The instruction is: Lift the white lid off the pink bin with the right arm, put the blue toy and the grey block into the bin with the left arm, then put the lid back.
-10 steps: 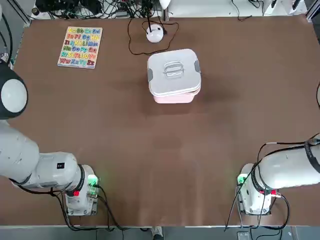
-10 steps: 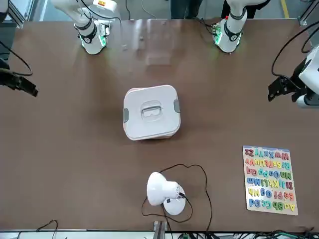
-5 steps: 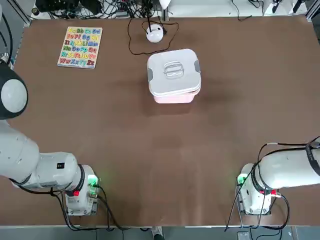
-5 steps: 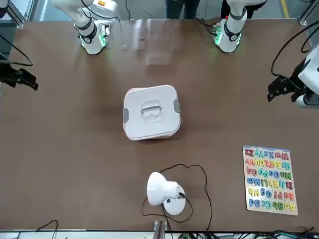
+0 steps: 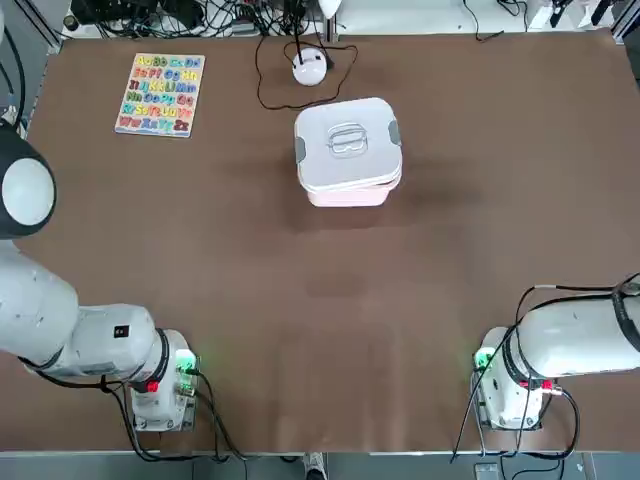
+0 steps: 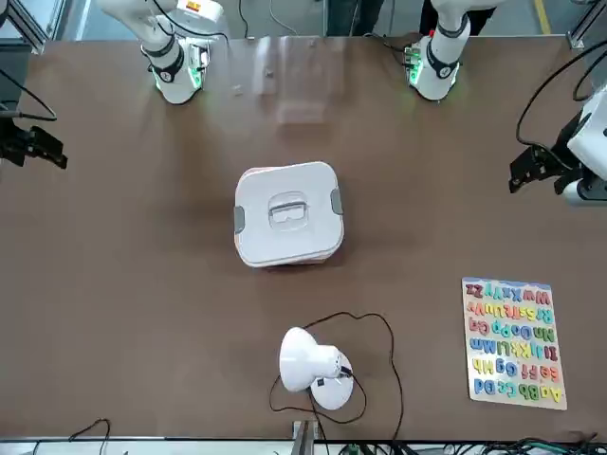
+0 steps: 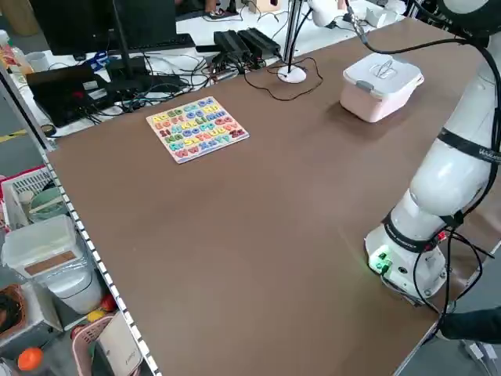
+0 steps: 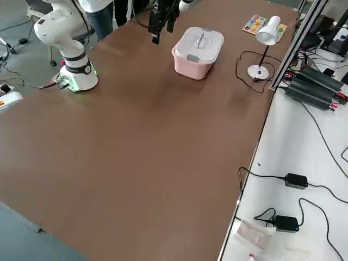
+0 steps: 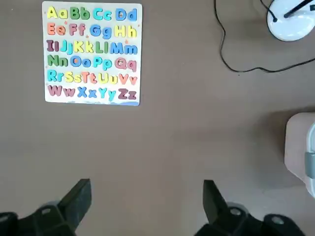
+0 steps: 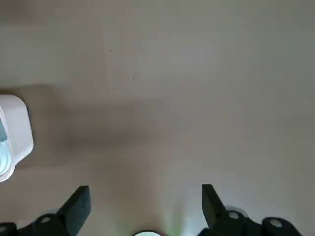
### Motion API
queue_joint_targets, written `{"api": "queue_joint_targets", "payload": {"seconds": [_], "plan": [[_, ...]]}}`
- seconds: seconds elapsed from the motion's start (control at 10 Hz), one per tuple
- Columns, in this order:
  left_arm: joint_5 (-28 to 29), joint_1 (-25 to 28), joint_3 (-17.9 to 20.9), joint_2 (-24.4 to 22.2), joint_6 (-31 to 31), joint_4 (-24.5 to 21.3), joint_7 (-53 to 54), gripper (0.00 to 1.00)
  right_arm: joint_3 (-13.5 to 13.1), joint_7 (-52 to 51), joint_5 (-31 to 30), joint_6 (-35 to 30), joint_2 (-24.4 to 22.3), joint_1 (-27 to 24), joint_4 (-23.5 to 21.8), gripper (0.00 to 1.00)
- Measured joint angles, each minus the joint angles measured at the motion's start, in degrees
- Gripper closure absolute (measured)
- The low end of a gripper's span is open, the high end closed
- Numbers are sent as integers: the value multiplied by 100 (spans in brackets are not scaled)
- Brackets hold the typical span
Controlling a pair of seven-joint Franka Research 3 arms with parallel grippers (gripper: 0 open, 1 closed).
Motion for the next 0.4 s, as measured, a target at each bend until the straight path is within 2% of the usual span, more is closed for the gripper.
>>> {"api": "queue_joint_targets", "payload": {"seconds": [0.4], "plan": [[0,-12,-2,0,0,0,0,0,18,-79,0,0,0,0,4,0]]}}
